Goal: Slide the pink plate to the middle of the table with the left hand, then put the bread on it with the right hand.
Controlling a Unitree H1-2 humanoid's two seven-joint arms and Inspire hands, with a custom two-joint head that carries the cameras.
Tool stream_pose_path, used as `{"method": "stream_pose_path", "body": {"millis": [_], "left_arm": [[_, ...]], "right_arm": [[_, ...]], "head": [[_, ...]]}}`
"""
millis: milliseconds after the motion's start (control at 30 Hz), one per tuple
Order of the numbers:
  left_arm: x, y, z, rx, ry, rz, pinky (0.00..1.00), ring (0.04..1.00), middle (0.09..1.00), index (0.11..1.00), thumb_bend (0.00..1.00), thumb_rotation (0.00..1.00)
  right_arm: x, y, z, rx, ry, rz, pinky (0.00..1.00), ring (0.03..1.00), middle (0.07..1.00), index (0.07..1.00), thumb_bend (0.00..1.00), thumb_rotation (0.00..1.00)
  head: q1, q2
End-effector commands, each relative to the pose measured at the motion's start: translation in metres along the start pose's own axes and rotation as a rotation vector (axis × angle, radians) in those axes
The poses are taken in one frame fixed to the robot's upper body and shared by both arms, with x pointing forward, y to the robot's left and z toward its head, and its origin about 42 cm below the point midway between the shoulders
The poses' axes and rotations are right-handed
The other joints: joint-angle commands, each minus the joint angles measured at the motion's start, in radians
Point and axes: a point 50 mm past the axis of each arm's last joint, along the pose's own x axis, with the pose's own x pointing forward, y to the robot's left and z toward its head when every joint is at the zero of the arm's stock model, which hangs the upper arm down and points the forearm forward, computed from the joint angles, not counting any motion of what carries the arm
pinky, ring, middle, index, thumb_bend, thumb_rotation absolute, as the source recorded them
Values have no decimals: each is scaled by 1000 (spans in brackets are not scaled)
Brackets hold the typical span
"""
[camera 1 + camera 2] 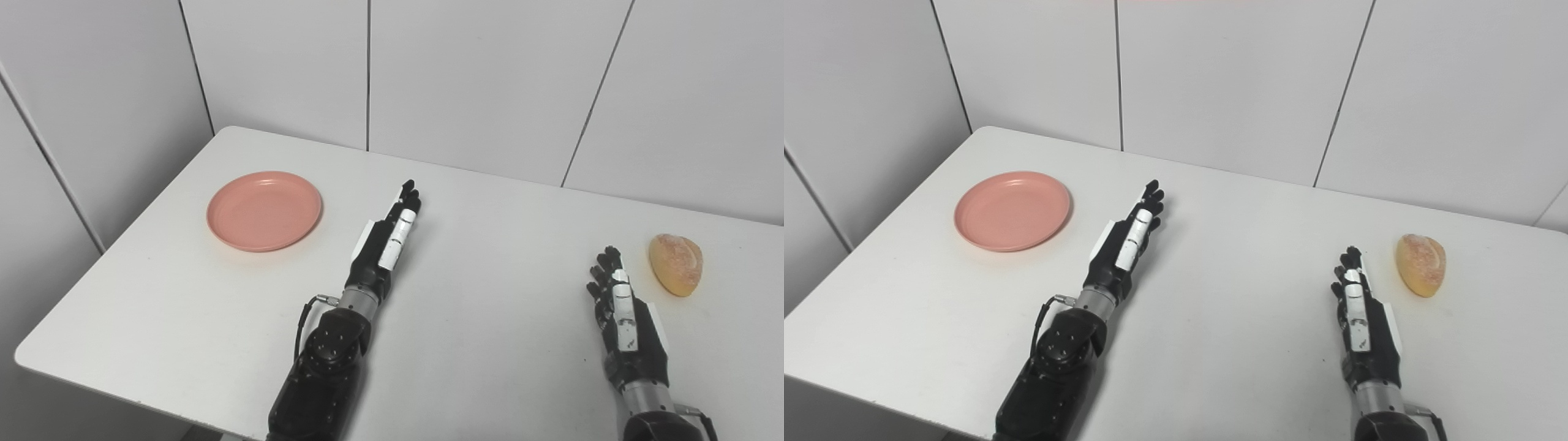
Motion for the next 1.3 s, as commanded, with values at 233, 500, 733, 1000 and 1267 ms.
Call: {"method": "stream_pose_path", "body": {"millis": [233,500,733,1000,1267], "left_arm": [[29,22,44,-27,-108,6,1000,1000,998,1000,798,1000],[37,51,57,12,-180,91,996,979,974,982,791,1000],[42,82,66,59,-201,190,941,940,933,940,834,1000],[40,116,74,87,-222,312,898,903,893,890,797,1000],[35,142,85,66,-238,425,802,813,801,798,791,1000]], "right_arm": [[-1,-2,1,-2,-51,-6,1000,1000,1000,1000,706,975],[-1,-3,2,5,-42,6,1000,1000,1000,1000,726,976],[-1,-6,1,0,-38,3,1000,1000,1000,1000,752,969],[1,-9,-1,12,-26,1,1000,1000,1000,1000,793,963],[1,-12,-2,12,-42,11,1000,1000,1000,1000,784,971]], "head": [[9,2],[16,-3],[33,0],[46,-7],[58,-7]]}}
